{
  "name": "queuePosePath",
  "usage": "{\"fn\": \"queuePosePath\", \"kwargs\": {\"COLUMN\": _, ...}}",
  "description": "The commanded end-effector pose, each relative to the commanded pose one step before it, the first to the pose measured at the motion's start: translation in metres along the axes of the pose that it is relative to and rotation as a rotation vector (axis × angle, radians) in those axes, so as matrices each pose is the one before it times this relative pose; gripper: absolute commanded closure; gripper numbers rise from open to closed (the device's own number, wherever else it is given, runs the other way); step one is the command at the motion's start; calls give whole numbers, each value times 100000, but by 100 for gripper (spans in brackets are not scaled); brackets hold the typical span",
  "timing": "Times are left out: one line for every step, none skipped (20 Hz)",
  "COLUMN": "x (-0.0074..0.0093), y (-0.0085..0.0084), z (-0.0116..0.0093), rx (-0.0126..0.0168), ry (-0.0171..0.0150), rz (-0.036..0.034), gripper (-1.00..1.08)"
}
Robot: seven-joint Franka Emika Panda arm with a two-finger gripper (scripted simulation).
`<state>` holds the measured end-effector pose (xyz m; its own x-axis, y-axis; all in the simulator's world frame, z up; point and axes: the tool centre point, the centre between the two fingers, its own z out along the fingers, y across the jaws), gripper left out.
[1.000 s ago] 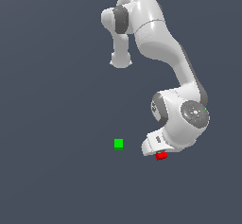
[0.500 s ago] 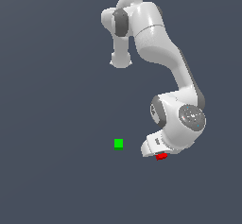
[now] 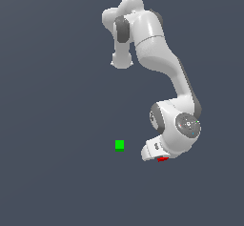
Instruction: Stack the red cube on top of the green cube.
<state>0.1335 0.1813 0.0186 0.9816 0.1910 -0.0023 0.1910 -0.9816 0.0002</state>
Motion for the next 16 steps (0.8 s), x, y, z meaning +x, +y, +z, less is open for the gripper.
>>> {"fn": "queuePosePath", "kwargs": {"x": 124, "y": -9, "z": -131, "rx": 9, "ry": 215, "rz": -1, "gripper": -92}}
{"fn": "queuePosePath", "kwargs": {"x": 0, "y": 0, "z": 0, "rx": 0, "ry": 0, "rz": 0, "gripper": 108}}
{"fn": "queuePosePath", "kwargs": {"x": 0, "y": 0, "z": 0, "rx": 0, "ry": 0, "rz": 0, "gripper": 108}}
{"fn": "queuePosePath", "kwargs": {"x": 0, "y": 0, "z": 0, "rx": 0, "ry": 0, "rz": 0, "gripper": 108}}
{"fn": "queuePosePath", "kwargs": {"x": 0, "y": 0, "z": 0, "rx": 0, "ry": 0, "rz": 0, "gripper": 108}}
{"fn": "queuePosePath", "kwargs": {"x": 0, "y": 0, "z": 0, "rx": 0, "ry": 0, "rz": 0, "gripper": 108}}
{"fn": "queuePosePath", "kwargs": {"x": 0, "y": 0, "z": 0, "rx": 0, "ry": 0, "rz": 0, "gripper": 108}}
{"fn": "queuePosePath", "kwargs": {"x": 0, "y": 0, "z": 0, "rx": 0, "ry": 0, "rz": 0, "gripper": 108}}
{"fn": "queuePosePath", "kwargs": {"x": 0, "y": 0, "z": 0, "rx": 0, "ry": 0, "rz": 0, "gripper": 108}}
{"fn": "queuePosePath", "kwargs": {"x": 0, "y": 0, "z": 0, "rx": 0, "ry": 0, "rz": 0, "gripper": 108}}
{"fn": "queuePosePath", "kwargs": {"x": 0, "y": 0, "z": 0, "rx": 0, "ry": 0, "rz": 0, "gripper": 108}}
{"fn": "queuePosePath", "kwargs": {"x": -24, "y": 5, "z": 41, "rx": 3, "ry": -69, "rz": 5, "gripper": 108}}
{"fn": "queuePosePath", "kwargs": {"x": -3, "y": 0, "z": -22, "rx": 0, "ry": 0, "rz": 0, "gripper": 108}}
{"fn": "queuePosePath", "kwargs": {"x": -7, "y": 1, "z": -69, "rx": 0, "ry": 0, "rz": 0, "gripper": 108}}
{"fn": "queuePosePath", "kwargs": {"x": -11, "y": 1, "z": -120, "rx": 0, "ry": 0, "rz": 0, "gripper": 108}}
{"fn": "queuePosePath", "kwargs": {"x": -13, "y": 1, "z": -175, "rx": 0, "ry": 0, "rz": 0, "gripper": 108}}
